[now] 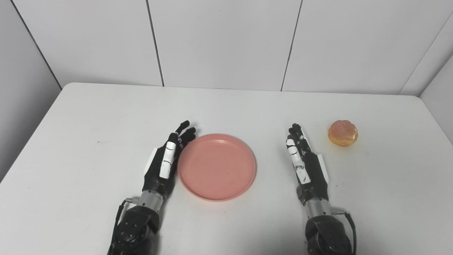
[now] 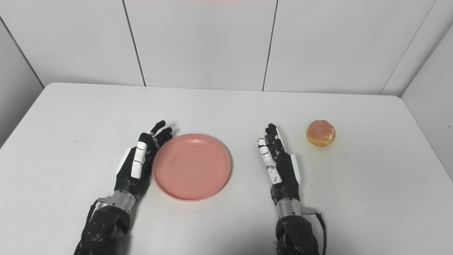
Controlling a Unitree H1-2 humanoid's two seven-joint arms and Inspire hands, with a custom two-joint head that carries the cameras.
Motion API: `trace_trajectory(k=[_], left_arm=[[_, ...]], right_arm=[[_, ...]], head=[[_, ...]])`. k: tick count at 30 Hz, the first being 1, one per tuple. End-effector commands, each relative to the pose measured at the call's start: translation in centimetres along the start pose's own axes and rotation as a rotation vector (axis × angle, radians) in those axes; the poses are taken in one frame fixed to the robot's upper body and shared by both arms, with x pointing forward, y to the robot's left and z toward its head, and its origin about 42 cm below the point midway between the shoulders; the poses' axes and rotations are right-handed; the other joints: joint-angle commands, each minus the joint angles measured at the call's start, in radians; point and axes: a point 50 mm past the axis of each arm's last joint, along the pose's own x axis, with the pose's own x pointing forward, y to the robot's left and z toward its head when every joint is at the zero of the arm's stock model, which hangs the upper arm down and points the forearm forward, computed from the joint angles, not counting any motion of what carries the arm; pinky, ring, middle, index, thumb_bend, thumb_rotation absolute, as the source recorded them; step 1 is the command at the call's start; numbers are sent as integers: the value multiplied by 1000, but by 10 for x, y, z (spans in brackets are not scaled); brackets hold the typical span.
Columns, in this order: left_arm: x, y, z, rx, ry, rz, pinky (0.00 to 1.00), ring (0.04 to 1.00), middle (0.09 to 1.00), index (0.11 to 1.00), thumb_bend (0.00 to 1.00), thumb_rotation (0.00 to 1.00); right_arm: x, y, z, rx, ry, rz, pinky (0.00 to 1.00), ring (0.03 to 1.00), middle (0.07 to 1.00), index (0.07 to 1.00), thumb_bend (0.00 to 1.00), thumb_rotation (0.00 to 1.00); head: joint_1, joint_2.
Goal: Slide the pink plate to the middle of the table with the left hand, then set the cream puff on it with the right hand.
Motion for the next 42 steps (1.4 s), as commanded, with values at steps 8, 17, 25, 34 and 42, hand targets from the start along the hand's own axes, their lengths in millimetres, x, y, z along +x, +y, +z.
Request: trace_trajectory(k=[8,17,25,34,42], left_arm=[[-7,-16,-4,-1,37,-22,871,881,883,879,687,1000],[-10,-25,-2,-10,33,-36,877,884,886,872,672,1000],[-9,-25,-1,8,27,-49,897,901,895,877,683,1000],[-3,-14,-11,19,0,24,921,925,914,905,680,1000],[0,-11,-18,8,-23,61,997,984,975,958,662,1000]], right_arm=[[2,5,8,11,-38,28,995,954,947,937,641,741],[2,4,8,6,-38,27,991,954,949,939,632,742],[3,4,8,7,-38,26,986,951,948,938,657,738],[3,5,7,7,-31,27,990,950,946,940,640,747],[4,5,9,16,-33,19,991,954,946,934,642,729]], head=[[3,-1],[-2,0],[-1,1],[-3,-1],[-4,-2]])
